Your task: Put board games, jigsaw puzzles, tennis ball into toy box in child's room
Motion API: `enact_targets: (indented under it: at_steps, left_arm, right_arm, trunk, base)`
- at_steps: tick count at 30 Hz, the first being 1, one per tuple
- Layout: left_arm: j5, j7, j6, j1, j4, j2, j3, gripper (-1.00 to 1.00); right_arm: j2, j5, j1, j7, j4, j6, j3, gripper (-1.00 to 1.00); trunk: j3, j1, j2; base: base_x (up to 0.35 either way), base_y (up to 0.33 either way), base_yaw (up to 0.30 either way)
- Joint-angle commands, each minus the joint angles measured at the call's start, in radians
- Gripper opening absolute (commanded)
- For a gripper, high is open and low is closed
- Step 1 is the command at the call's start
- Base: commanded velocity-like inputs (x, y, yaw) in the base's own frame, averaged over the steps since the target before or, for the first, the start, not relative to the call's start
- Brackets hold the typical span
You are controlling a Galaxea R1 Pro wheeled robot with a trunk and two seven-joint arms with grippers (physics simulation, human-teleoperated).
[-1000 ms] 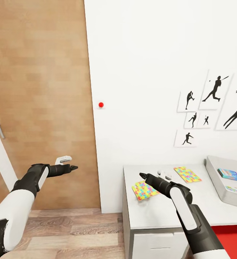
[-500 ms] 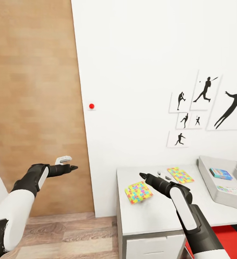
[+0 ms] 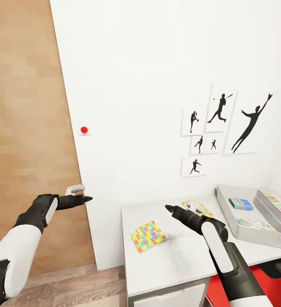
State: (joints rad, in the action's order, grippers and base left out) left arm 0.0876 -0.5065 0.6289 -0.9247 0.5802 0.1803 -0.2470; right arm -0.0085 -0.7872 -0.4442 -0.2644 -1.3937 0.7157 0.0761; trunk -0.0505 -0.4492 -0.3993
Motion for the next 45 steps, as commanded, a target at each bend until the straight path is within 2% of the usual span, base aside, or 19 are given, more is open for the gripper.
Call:
enact_targets:
  at_steps: [1, 13, 23, 45]
  left_arm:
    - [0.009, -0.009, 0.005, 0.000, 0.001, -0.001, -0.006, 1.00]
    - [0.009, -0.009, 0.006, 0.000, 0.001, 0.000, -0.006, 1.00]
    - [0.009, -0.009, 0.006, 0.000, 0.001, -0.001, -0.006, 1.00]
    - [0.009, -0.009, 0.006, 0.001, 0.001, -0.001, -0.006, 1.00]
  right_arm:
    - [-0.001, -0.010, -0.001, -0.010, -0.001, 0.001, 0.002, 1.00]
    - [-0.001, 0.000, -0.001, -0.010, -0.001, -0.005, 0.005, 1.00]
    - [-0.001, 0.000, -0.001, -0.010, 0.023, -0.081, 0.006, 1.00]
    - [-0.001, -0.003, -0.001, -0.007, 0.033, -0.083, 0.007, 1.00]
  trunk:
    - [-0.001, -0.001, -0.001]
    - [-0.006, -0.001, -0.001]
    - [-0.006, -0.001, -0.001]
    - [-0.006, -0.001, -0.001]
  base:
    - [0.129, -0.003, -0.232]
    - [0.025, -0.001, -0.116]
    - [0.057, 0.000, -0.023]
    - [0.006, 0.000, 0.000]
